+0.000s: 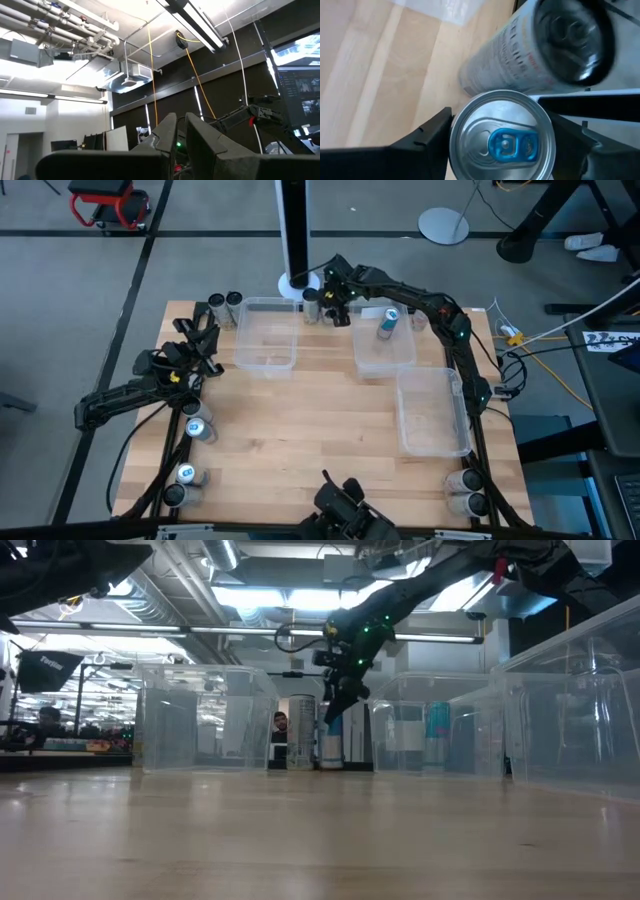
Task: Sort soda cans
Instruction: Put the blue soda can into the top right transparent bin
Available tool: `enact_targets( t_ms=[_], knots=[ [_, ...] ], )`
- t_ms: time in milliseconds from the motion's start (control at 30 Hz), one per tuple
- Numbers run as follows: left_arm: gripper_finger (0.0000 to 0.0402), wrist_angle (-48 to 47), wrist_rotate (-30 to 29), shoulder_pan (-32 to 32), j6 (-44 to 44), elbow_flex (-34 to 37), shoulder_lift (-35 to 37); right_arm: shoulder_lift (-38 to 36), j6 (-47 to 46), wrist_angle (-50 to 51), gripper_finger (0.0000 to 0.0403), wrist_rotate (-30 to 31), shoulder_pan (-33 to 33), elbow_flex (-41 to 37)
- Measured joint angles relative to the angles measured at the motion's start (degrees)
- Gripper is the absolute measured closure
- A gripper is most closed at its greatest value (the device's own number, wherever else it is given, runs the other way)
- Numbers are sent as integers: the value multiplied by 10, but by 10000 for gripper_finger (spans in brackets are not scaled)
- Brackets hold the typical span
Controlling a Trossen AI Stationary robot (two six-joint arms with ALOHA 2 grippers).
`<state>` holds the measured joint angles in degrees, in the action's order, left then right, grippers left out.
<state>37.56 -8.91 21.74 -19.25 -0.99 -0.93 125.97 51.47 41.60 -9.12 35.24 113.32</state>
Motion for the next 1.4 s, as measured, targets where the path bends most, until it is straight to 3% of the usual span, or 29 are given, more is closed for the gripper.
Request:
enact_targets(
  t_ms=[600,1233,1400],
  knots=[
    [370,0,0,0,0,0,0,-1,32,173,157,-10,0,214],
    [370,0,0,0,0,0,0,-150,40,284,157,-4,-3,208],
    [370,0,0,0,0,0,0,-177,40,344,157,44,-22,208]
  ],
)
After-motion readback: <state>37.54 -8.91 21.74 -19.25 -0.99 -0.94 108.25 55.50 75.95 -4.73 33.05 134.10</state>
